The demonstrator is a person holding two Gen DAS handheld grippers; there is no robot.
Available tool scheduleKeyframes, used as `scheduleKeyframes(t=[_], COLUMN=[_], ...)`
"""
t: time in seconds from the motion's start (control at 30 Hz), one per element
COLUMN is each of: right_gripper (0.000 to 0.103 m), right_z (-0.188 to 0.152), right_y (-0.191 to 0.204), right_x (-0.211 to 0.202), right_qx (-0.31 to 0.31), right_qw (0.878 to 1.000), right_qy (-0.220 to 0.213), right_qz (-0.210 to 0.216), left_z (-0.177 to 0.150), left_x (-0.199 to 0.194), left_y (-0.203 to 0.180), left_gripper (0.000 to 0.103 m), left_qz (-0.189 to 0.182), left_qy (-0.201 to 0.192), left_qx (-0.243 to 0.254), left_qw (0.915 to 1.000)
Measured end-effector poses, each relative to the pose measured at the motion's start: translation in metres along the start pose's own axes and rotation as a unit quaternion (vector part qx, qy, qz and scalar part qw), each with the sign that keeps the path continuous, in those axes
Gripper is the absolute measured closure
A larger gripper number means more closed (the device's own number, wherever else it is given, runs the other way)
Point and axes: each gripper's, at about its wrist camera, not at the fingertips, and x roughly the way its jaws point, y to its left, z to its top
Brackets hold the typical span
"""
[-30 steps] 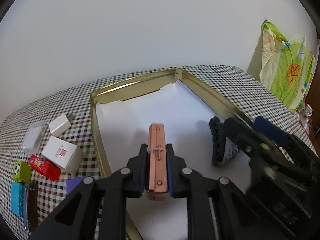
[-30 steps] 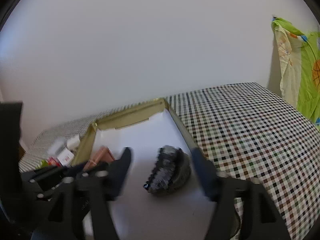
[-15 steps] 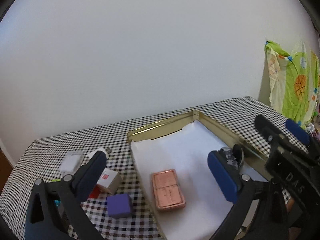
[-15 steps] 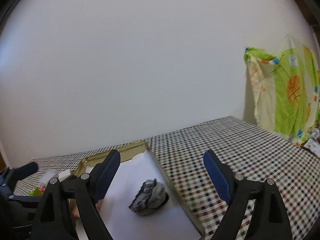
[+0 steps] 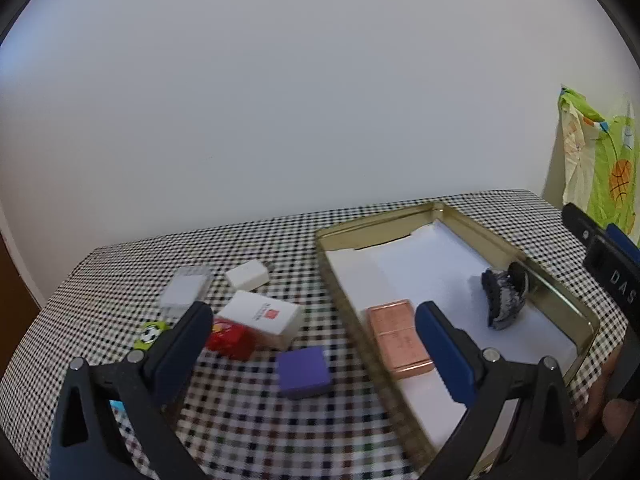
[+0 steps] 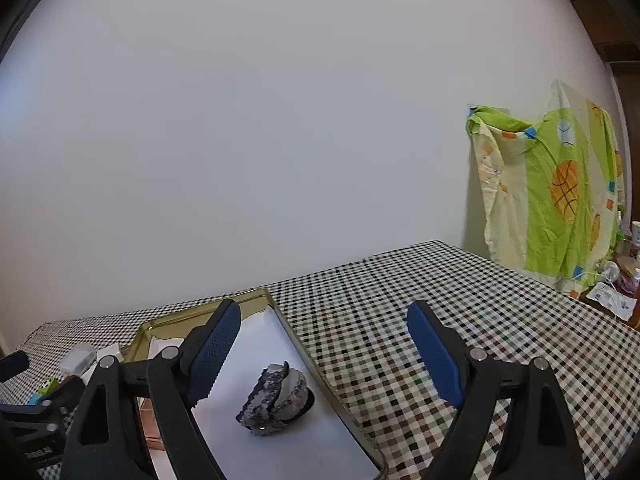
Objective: Organize rigid objects
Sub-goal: 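Move the right tool to the brown stick while the left tool approaches the blue brick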
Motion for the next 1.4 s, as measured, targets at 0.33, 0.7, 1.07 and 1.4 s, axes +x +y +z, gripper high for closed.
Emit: scheduleKeyframes(t=[0.33, 0.7, 1.07, 1.4], right_gripper=[0.016, 0.016, 0.016, 0.022], right_z=[-0.004, -0.016, -0.035, -0.058], right_y=[0.017, 0.029, 0.094, 0.173], right_x=[-0.004, -0.036, -0.044, -0.041], right_qx=[-0.021, 0.036, 0.012, -0.021], right_qw=[0.999, 0.999, 0.997, 0.979], right_qy=[-0.011, 0.000, 0.039, 0.116], right_qz=[-0.040, -0.013, 0.058, 0.167], left_z=[-0.014, -0.041, -0.062, -0.078], left_x=[-0.003, -0.002, 0.000, 0.005], left_y=[0.034, 0.079, 0.143, 0.210], left_gripper=[0.001, 0.001, 0.001, 0.001], left_qz=[0.009, 0.033, 0.049, 0.094], left_qy=[0.020, 0.043, 0.076, 0.102], left_qx=[-0.019, -0.027, -0.065, -0.113], left_qw=[0.9996, 0.9981, 0.9939, 0.9839])
